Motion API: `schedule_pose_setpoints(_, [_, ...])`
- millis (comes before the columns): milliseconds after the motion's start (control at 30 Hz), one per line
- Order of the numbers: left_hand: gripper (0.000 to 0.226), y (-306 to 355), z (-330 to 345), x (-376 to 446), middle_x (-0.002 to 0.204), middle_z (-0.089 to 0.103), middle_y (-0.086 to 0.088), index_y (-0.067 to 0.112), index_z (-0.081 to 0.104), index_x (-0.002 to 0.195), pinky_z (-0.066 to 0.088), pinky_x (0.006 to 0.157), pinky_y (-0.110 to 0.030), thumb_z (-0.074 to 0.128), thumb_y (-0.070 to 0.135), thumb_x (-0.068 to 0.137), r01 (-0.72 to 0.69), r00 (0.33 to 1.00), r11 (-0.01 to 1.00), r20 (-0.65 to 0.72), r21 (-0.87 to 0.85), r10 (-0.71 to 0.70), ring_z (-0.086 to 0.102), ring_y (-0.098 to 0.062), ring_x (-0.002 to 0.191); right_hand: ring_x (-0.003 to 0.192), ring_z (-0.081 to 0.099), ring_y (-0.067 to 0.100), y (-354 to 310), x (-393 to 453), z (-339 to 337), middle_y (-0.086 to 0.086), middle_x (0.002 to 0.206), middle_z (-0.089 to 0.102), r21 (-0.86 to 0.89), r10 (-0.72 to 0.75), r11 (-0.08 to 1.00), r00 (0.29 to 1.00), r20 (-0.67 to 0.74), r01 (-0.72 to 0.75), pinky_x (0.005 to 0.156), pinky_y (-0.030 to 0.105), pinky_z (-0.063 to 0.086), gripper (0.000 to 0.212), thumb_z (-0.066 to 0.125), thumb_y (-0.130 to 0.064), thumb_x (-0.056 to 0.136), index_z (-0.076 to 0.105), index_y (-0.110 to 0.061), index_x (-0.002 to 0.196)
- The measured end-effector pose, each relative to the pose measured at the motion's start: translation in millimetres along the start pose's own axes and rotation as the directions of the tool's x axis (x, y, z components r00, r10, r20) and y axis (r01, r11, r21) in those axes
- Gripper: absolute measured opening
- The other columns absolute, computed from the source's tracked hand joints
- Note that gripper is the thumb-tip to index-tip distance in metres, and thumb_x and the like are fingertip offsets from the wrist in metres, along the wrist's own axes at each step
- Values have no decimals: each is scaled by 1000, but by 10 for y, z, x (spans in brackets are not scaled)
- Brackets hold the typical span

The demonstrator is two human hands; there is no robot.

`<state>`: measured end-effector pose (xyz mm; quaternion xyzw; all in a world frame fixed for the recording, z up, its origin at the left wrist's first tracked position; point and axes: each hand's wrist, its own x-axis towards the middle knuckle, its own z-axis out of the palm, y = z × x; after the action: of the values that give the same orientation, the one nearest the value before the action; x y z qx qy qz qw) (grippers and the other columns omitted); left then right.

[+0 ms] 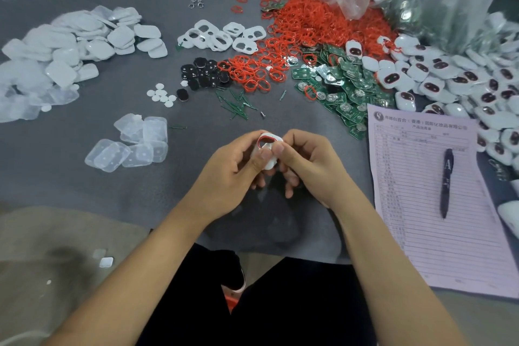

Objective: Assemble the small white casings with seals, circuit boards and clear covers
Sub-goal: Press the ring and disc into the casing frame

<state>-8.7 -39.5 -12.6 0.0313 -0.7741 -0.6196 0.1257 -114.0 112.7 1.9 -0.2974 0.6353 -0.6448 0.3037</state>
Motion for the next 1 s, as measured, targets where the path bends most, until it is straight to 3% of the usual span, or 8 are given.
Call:
schedule_pose_setpoints(200, [20, -35, -13, -7, 85, 72, 3, 29, 65, 124, 52, 60, -21, 55, 35, 109, 36, 999, 999, 14, -18, -35, 63, -10, 62, 43, 49, 11, 4, -17, 11, -4, 58, 57, -21, -21, 1000, 1000, -10, 21, 43, 29, 53, 28, 59, -17, 101, 64, -23, 74])
schedule_pose_setpoints(333, [21, 26, 23, -13, 88, 73, 2, 23, 64, 123, 50, 63, -19, 56, 34, 107, 43, 999, 996, 5, -78, -43, 64, -12, 65, 37, 44, 19, 17, 2, 17, 15, 52, 53, -47, -33, 998, 997, -71, 30, 38, 28, 44, 25, 62, -20, 98, 65, -18, 73])
schedule_pose_setpoints(433, [20, 80, 56, -25, 93, 75, 3, 20, 62, 121, 50, 65, -18, 58, 30, 105, 45, 998, 986, -31, -158, -51, 65, -11, 67, 36, 41, 9, 44, -26, 66, -3, 52, 58, -29, -112, 994, 965, -239, 108, 40, 19, 34, 24, 65, -32, 94, 69, -21, 74])
schedule_pose_setpoints(533, [18, 97, 61, -32, 96, 77, -2, 14, 60, 118, 50, 63, -15, 60, 23, 102, 67, 996, 972, -39, -224, -78, 68, -9, 68, 45, 50, 4, 56, -53, 75, -5, 56, 61, -174, -280, 960, 777, -564, 219, 48, 19, 39, 32, 56, -35, 100, 68, -19, 76])
schedule_pose_setpoints(600, [16, 90, 67, -36, 95, 79, -4, 13, 58, 116, 50, 64, -15, 63, 20, 102, 83, 996, 979, -5, -188, -86, 69, -10, 66, 47, 52, 9, 30, -65, 31, -2, 56, 58, -194, -314, 948, 645, -697, 251, 48, 22, 39, 35, 51, -32, 103, 67, -21, 73])
schedule_pose_setpoints(733, [14, 57, 89, -50, 93, 79, 0, 30, 58, 111, 54, 71, -21, 66, 23, 102, 77, 997, 993, 34, -89, -74, 71, -16, 65, 47, 50, 17, -21, -150, -131, 2, 58, 59, -235, -316, 948, 538, -782, 215, 47, 24, 37, 36, 49, -30, 104, 66, -23, 73])
schedule_pose_setpoints(833, [13, 29, 81, -26, 94, 80, 1, 29, 55, 108, 50, 64, -16, 66, 30, 101, 65, 998, 995, -2, -81, -65, 70, -15, 63, 60, 57, 8, 10, -321, -260, -3, 67, 65, -553, -448, 833, 579, -681, -6, 57, 23, 42, 29, 52, -27, 103, 66, -29, 77])
schedule_pose_setpoints(1000, [13, -47, 102, -16, 91, 79, 5, 41, 52, 104, 52, 65, -21, 62, 45, 96, 53, 999, 999, 0, 11, -53, 73, -13, 68, 77, 53, 8, 149, -621, -257, -1, 98, 60, -747, -340, 610, 764, -548, -264, 74, 30, 46, 12, 67, -23, 97, 74, -18, 105])
